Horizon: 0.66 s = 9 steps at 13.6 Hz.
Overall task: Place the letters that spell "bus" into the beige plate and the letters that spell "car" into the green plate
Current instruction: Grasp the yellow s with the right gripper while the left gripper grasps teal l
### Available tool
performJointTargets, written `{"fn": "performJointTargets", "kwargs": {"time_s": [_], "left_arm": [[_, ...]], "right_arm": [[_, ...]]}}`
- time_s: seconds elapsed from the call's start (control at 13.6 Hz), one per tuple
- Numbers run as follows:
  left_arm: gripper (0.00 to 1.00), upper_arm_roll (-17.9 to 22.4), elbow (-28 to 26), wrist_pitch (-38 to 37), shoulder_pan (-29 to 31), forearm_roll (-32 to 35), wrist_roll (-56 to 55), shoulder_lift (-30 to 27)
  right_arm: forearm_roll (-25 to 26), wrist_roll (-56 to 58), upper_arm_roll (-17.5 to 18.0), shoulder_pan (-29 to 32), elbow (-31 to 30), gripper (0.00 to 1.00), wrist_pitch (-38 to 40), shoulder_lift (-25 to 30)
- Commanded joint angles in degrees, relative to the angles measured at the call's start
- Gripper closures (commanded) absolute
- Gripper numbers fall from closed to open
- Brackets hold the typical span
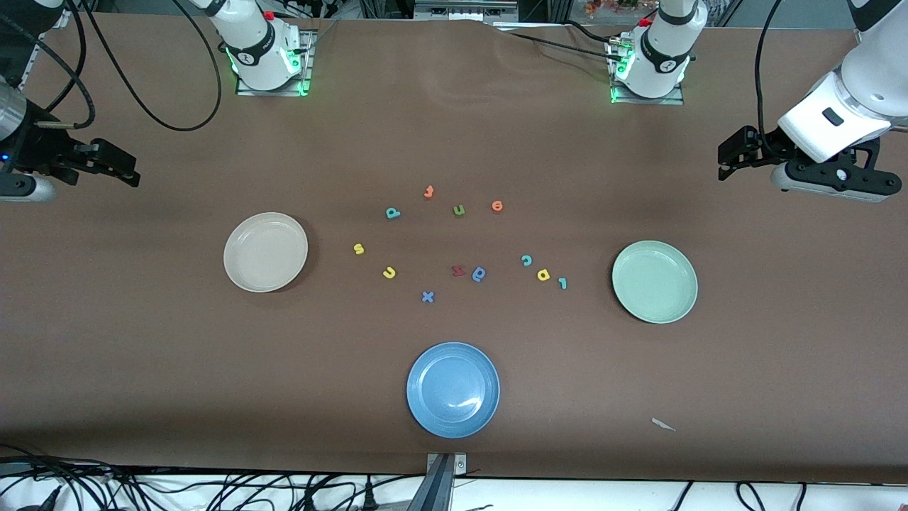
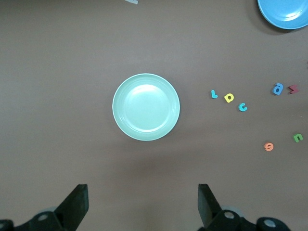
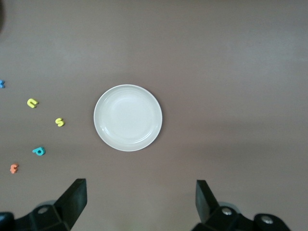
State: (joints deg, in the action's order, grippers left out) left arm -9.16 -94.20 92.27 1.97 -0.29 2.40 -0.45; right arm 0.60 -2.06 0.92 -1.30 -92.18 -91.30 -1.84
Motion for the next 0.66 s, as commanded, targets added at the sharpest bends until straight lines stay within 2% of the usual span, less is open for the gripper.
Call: {"fn": "performJointTargets", "kwargs": {"time_s": [0.0, 0.37, 0.59], "left_arm": [[0.00, -0.2, -0.7, -0.3, 0.1, -0.6, -0.4, -1.0], [0.00, -0.2, -0.7, -0.3, 0.1, -0.6, -0.4, -1.0], [0.00, -0.2, -0.7, -0.4, 0.1, -0.6, -0.4, -1.0]], "right_arm": [[-0.8, -0.5, 0.0, -1.9, 0.7, 0.00, 1.4, -0.8], [-2.0, -4.3, 0.0, -7.6, -0.1, 0.00, -1.1, -4.0], [-2.1, -6.9, 0.4, -12.8, -4.4, 0.00, -7.9, -8.5]]}}
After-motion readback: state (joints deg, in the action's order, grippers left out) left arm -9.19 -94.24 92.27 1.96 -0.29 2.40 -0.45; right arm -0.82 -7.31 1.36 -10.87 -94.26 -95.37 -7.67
